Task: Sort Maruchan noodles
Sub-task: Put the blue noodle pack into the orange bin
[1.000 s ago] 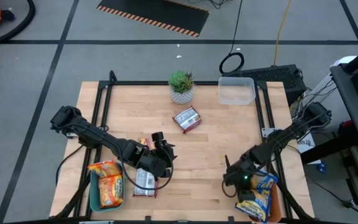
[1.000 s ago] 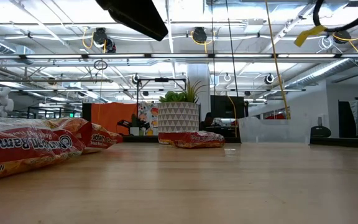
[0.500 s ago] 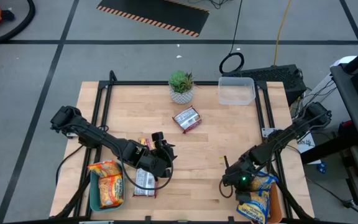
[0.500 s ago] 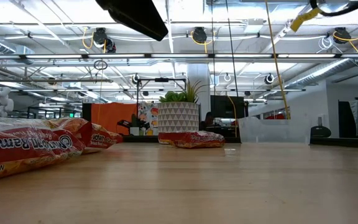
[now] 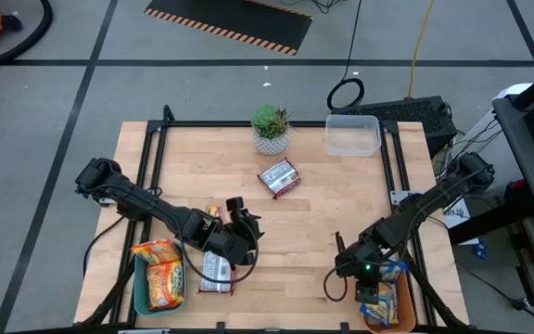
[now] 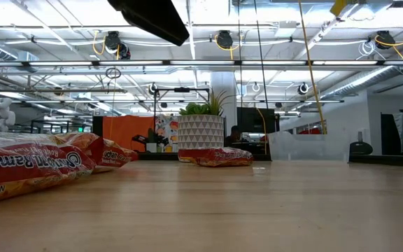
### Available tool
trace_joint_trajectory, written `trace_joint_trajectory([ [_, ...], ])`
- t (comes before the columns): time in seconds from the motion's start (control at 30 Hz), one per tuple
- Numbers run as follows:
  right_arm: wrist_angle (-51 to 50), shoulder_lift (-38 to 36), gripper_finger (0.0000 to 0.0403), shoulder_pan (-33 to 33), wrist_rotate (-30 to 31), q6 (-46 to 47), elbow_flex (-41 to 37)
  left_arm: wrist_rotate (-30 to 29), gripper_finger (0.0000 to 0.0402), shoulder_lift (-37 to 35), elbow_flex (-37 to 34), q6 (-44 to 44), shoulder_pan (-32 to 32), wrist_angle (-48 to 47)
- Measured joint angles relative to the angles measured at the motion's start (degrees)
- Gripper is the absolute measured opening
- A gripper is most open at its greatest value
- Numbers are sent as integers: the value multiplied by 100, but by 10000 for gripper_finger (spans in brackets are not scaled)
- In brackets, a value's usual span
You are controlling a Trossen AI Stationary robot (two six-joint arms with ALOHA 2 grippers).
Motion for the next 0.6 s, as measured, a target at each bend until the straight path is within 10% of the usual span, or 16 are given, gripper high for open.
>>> trace_joint_trajectory([
  [0.33, -253, -117, 0, 6, -110, 548, 1, 15, 214, 0, 0, 31, -22, 0],
  [0.6, -158, -491, 0, 388, -68, 2697, 151, 15, 214, 0, 0, 35, -18, 2],
])
